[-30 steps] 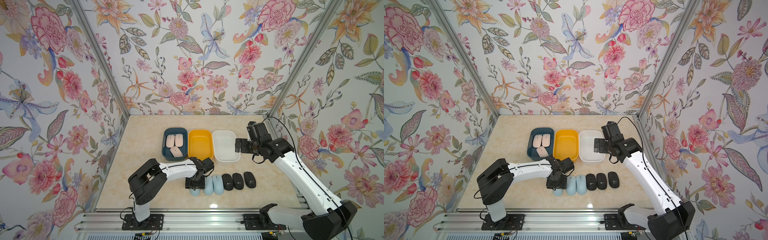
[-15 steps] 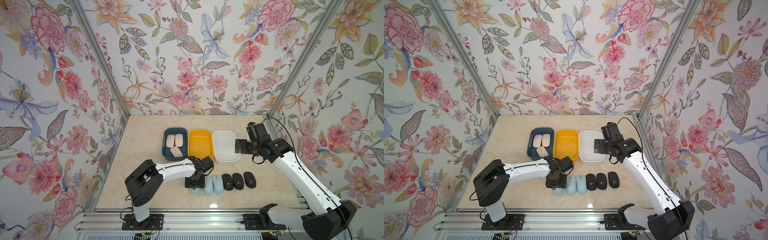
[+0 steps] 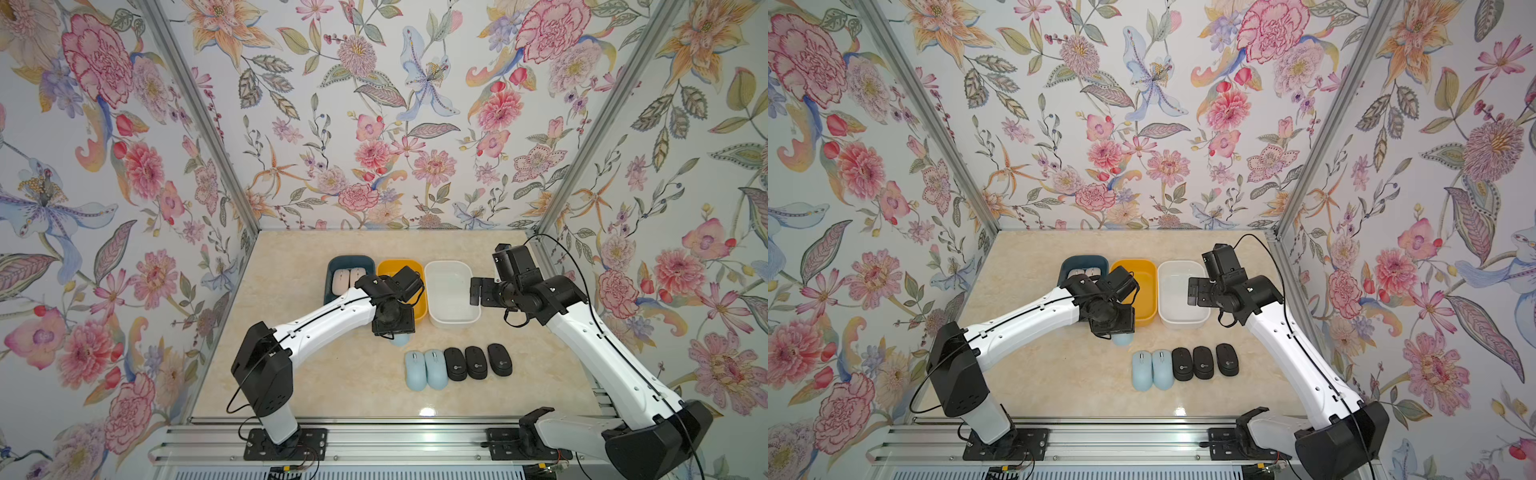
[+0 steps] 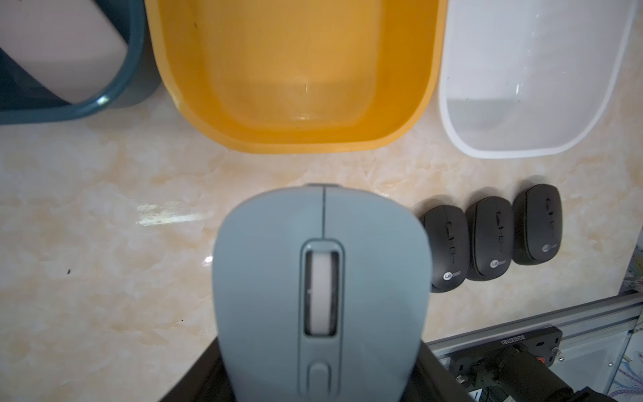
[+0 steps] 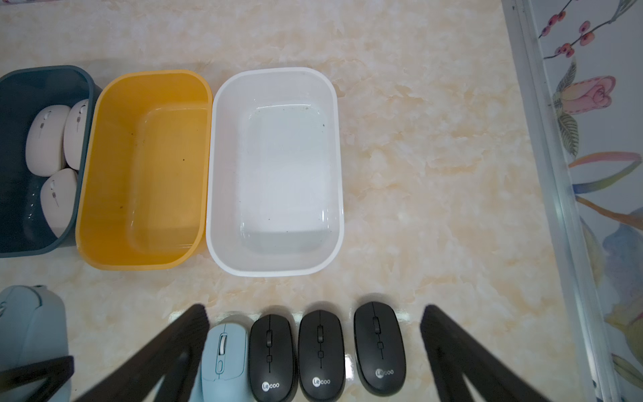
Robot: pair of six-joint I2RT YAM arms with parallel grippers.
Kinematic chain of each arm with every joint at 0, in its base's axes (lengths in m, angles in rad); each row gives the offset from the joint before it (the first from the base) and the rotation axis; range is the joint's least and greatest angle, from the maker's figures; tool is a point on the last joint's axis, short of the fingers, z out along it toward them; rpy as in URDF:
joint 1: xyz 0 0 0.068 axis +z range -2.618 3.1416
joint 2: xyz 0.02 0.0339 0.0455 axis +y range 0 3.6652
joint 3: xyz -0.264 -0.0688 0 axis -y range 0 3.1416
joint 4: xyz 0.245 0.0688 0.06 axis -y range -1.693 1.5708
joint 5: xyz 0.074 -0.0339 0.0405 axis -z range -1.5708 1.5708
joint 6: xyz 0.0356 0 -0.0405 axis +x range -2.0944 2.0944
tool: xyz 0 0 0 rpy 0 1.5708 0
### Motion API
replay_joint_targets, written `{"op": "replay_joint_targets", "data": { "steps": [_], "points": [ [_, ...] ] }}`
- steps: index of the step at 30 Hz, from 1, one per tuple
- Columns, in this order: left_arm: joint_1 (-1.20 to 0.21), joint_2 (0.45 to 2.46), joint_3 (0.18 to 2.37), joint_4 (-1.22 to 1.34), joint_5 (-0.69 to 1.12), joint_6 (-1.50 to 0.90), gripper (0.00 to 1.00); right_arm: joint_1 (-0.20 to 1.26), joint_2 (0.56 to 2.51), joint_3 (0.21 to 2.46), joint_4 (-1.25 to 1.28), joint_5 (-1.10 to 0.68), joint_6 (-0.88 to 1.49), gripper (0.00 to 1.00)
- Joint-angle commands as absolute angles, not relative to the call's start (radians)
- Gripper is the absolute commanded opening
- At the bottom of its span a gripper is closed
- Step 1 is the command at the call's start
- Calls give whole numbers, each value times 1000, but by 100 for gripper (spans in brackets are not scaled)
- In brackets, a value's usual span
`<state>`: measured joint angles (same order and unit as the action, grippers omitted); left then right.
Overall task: Place the mice by color into the storage box
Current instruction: Pick up the mouse from the center of the board, then place the mouse in the storage box.
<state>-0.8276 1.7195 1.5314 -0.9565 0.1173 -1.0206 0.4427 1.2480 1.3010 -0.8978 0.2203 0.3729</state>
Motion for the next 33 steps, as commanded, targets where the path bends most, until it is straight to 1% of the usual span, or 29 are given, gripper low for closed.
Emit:
{"op": "replay_joint_targets", "data": {
  "steps": [1,7,13,28,33],
  "points": [
    [-761,1786,1651,-1006,106,-933,58,434,1263,1355,-919,239,340,99],
    [-683,1946,1894,-1057,116,-850,59,418,1271,1411,-943,244,315,99],
    [-633,2104,2075,-1063,144,-808,60,411,1267,1424,-953,242,321,99],
    [-572,2381,2299,-1063,125,-780,62,409,1293,1425,-969,225,336,99],
    [-561,2452,2344,-1059,123,-787,62,410,1303,1423,-954,212,334,99]
  ]
}}
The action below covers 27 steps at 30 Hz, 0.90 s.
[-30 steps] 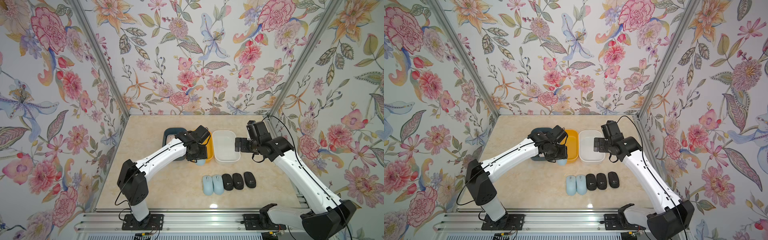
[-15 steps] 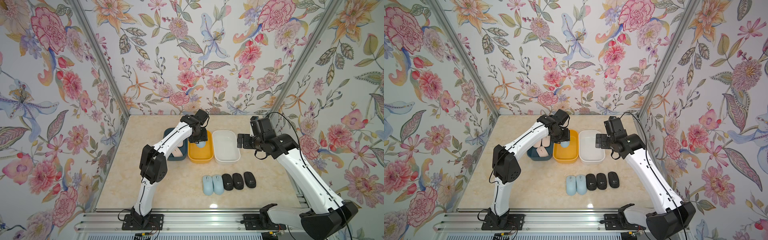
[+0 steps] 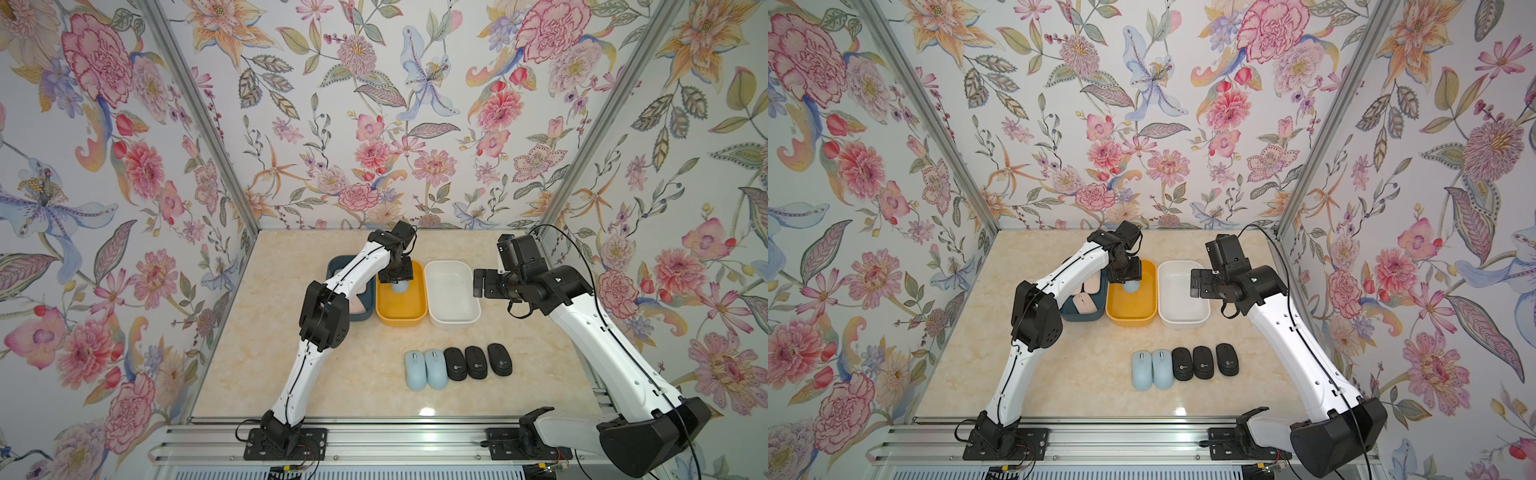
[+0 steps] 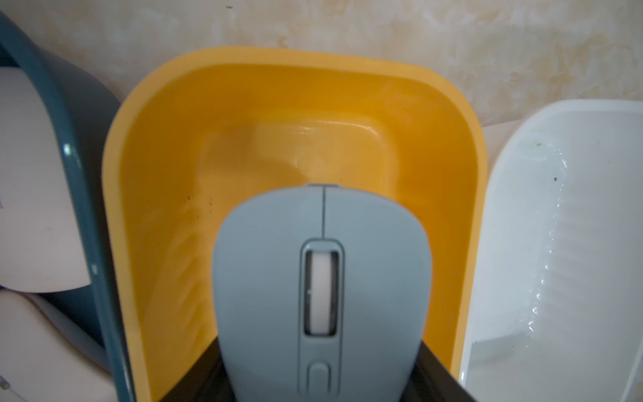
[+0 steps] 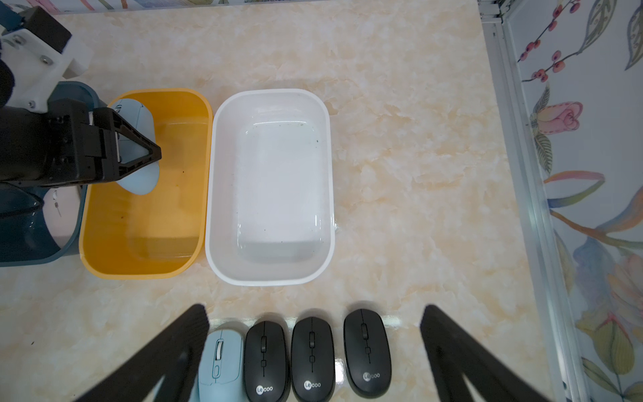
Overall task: Place the mice by color into the storage box
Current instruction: Place the mouse in the storage box.
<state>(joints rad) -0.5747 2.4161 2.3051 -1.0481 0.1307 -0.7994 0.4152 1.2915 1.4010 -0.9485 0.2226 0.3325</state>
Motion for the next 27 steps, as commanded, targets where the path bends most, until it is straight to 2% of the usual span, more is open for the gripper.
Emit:
{"op": "replay_joint_targets", "data": {
  "steps": [1,18,27],
  "points": [
    [-558,2466,2349,-1056,128,-791,62,410,1301,1418,-951,210,333,99],
    [-552,2576,2384,-1013,134,-801,63,411,1253,1345,-950,242,330,99],
    [-554,2586,2386,-1002,117,-801,76,410,1245,1328,-927,221,327,99]
  ]
}}
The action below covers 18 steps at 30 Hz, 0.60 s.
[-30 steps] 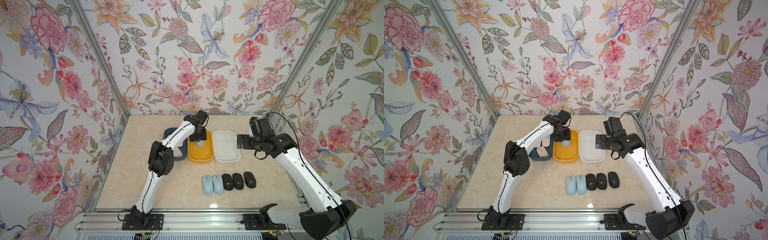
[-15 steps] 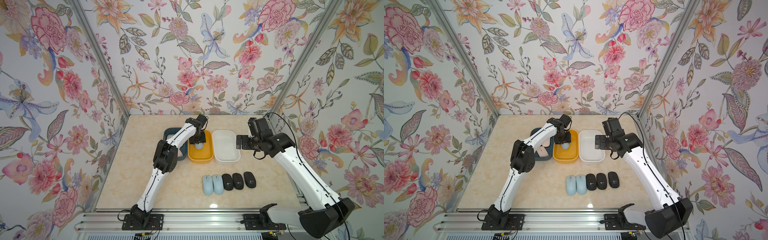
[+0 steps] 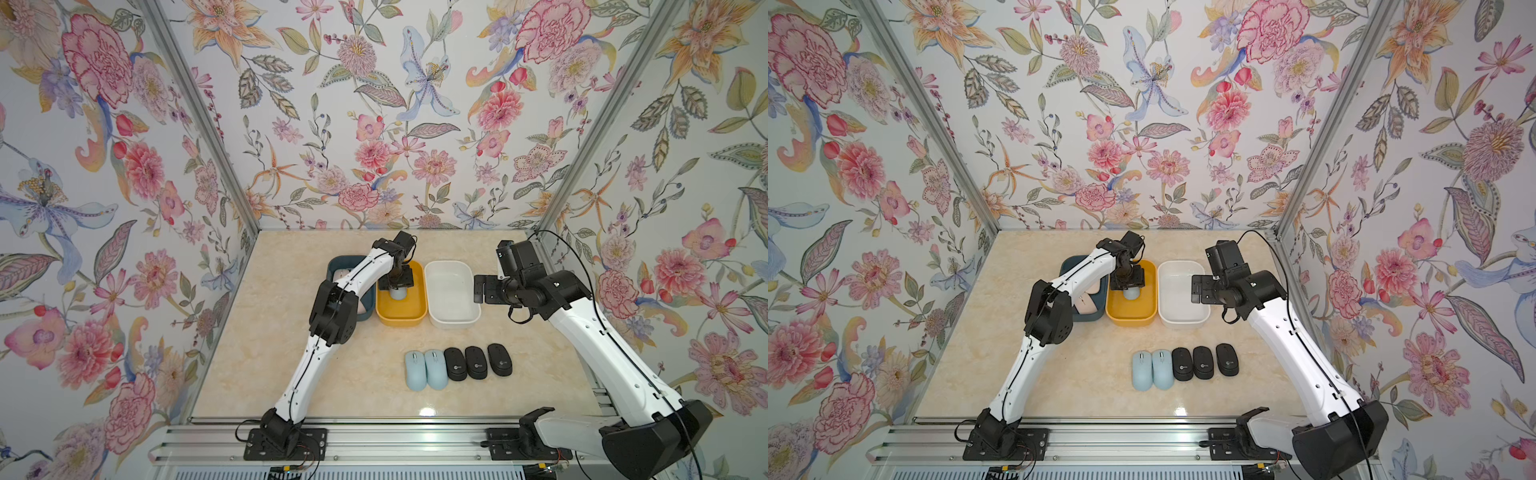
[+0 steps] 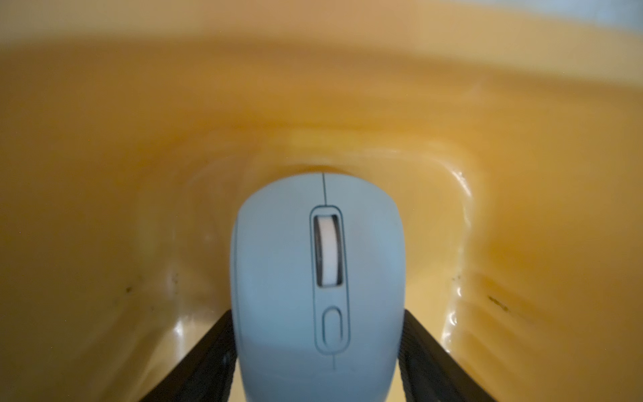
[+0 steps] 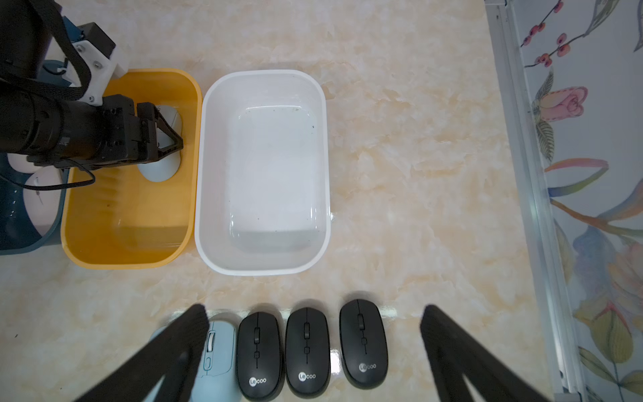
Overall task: Place the mice by color into the storage box
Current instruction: Place the mouse in the storage box.
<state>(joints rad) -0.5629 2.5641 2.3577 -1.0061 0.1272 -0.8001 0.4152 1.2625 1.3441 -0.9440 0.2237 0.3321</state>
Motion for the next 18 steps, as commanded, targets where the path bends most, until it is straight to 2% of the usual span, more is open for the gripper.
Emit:
{"op": "replay_joint_targets", "data": {
  "steps": [1,11,18],
  "points": [
    [-555,2579,2387,-1002,117,-803,78,410,1245,1328,-925,221,325,99],
    [-596,2360,2348,-1020,101,-776,82,408,1220,1323,-906,216,308,99],
    [-677,2121,2113,-1042,61,-802,82,395,1230,1393,-926,246,258,99]
  ]
}}
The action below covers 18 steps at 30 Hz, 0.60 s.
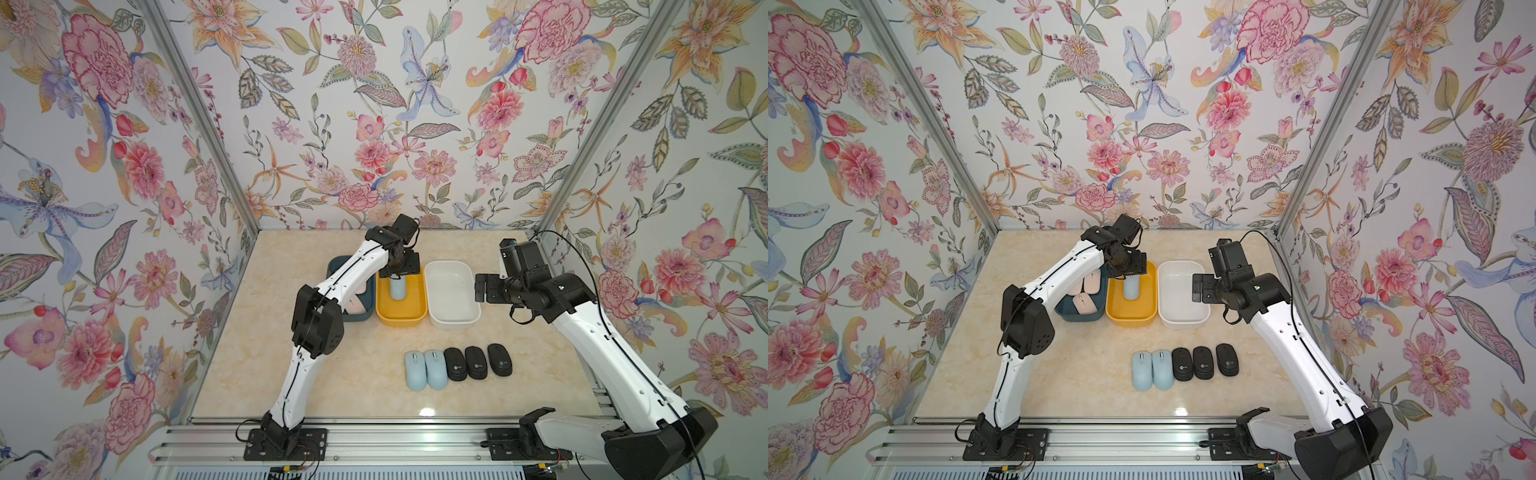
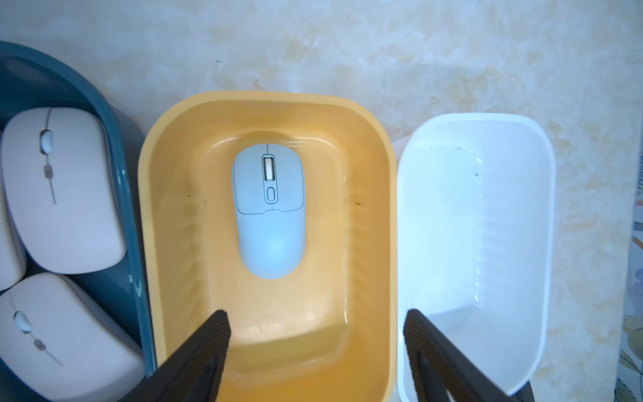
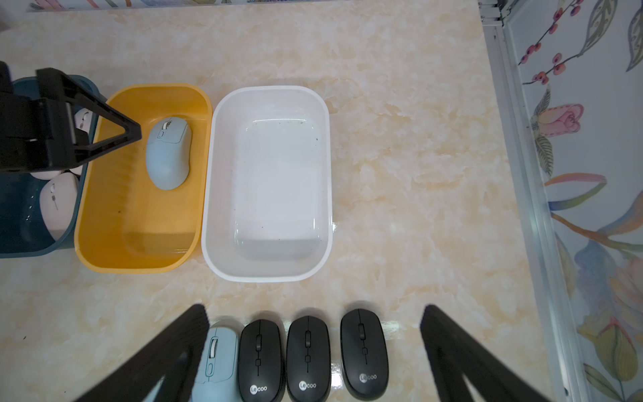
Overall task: Place the mice by color into the storage box
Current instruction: Place the mouse in the storage box, then pick up the mouse from the center of the board.
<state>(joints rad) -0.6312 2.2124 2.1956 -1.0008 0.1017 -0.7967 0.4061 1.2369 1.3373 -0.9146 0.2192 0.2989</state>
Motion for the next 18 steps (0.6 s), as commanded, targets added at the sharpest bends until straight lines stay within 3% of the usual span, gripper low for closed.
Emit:
{"op": "replay_joint_targets", "data": {
  "steps": [1,6,18],
  "points": [
    [-692,2091,2071,-1043,49,-812,82,393,1232,1406,-931,252,255,99],
    [-787,1947,1843,-1042,14,-915,80,392,1233,1421,-937,213,281,99],
    [-996,1813,1498,-946,72,-1083,84,393,1179,1320,-943,238,297,99]
  ]
}}
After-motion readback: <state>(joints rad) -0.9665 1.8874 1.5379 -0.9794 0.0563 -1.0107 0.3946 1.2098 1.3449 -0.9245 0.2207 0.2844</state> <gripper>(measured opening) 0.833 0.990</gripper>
